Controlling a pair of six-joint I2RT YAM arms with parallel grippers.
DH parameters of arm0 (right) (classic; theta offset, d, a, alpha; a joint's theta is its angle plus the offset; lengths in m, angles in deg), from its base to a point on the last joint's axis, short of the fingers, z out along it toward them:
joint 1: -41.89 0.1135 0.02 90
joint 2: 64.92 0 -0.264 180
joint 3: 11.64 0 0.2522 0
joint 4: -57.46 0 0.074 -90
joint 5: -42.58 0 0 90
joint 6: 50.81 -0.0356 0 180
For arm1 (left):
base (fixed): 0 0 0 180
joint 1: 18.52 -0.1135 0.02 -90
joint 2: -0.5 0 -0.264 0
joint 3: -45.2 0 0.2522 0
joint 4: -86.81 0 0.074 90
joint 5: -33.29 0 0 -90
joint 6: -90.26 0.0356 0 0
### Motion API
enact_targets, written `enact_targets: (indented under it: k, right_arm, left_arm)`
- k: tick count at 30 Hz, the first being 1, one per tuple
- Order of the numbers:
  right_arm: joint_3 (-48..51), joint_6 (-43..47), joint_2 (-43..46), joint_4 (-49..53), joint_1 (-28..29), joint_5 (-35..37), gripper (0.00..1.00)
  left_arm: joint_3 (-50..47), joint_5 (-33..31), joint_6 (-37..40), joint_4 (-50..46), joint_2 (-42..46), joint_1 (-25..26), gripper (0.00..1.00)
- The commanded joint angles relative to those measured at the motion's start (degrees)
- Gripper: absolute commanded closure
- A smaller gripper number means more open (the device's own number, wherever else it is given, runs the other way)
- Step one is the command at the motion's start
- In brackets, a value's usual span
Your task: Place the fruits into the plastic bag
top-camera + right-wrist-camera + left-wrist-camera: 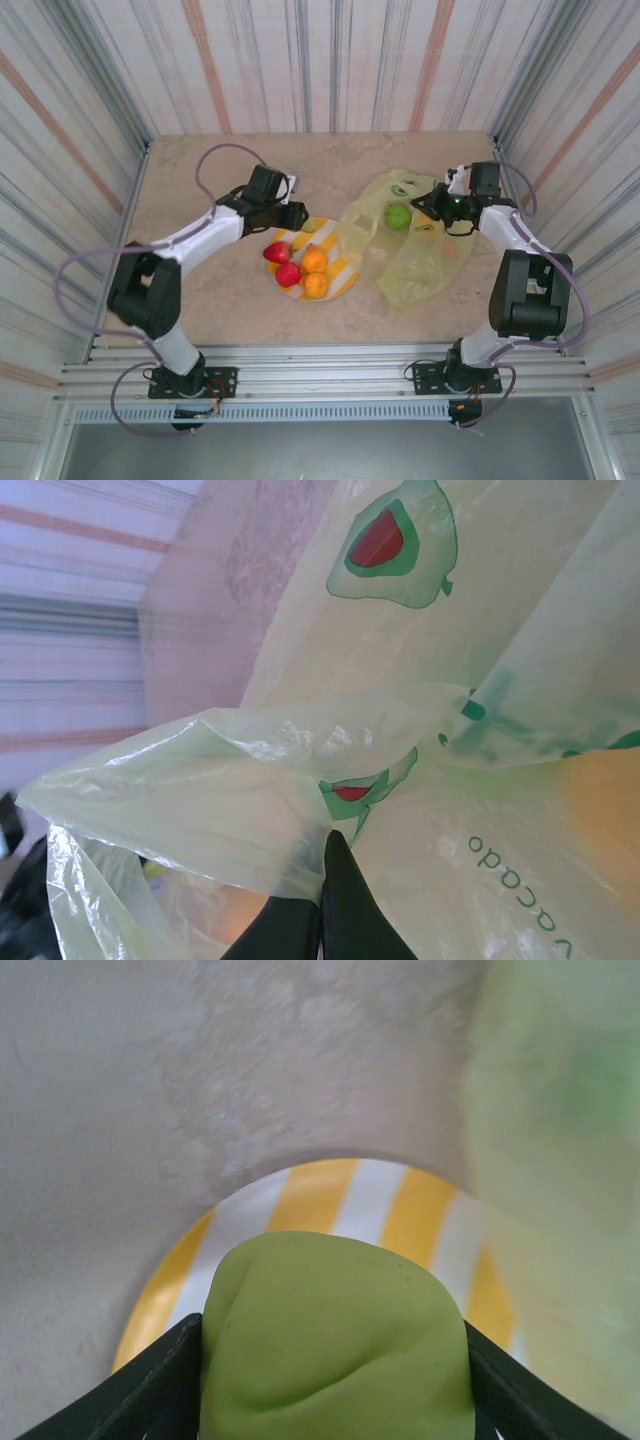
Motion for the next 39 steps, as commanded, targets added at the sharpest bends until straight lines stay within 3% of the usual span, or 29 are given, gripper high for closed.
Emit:
enact_targets:
  k: [1,5,7,13,19,23,30,33,39]
  right_arm:
    - [0.57,-0.21,1.74,-0.20,-0.79,-1.23,1.00]
    - [0.55,-0.32,1.61,-0.44,-0.88,-1.47,1.00]
    - [0.66,-0.59,1.46,-0.96,-0.72,-1.73,1.00]
    - [1.57,-0.91,2.15,-1.82,-0.55,-2.10,1.00]
    - [2.59,-0.10,3.81,-1.39,-1.01,-0.94,1.00]
    - [2.53,0.01,4.42,-1.32,-1.05,-0.69,1.00]
    - [2.29,-1.89,4.31,-2.42,-1.12,-2.64,1.00]
    - [2.59,-6.40,3.41,-6.19,-1.19,-6.59,1.00]
    - [2.59,-9.87,3.82,-8.33,-0.96,-7.47,1.00]
  left_arm:
    - [-4.99,-3.57,-1.94,2.70,9.33,5.20,0.47]
    - [-7.54,-4.81,0.07,8.71,18.02,14.95,0.49]
    - [-6.02,-4.17,2.08,11.07,17.78,19.43,0.50]
    - [10.43,-2.71,7.41,8.15,1.62,26.85,0.51]
    - [21.96,-4.25,7.79,6.08,-13.74,24.82,0.53]
    - [23.88,-6.83,7.68,6.93,-17.96,22.42,0.53]
    - [26.96,-20.11,21.39,6.36,-24.91,23.19,0.52]
    - [26.00,-22.17,25.89,9.62,-26.52,23.67,0.50]
    - [24.84,-22.75,23.09,17.88,-30.02,24.03,0.48]
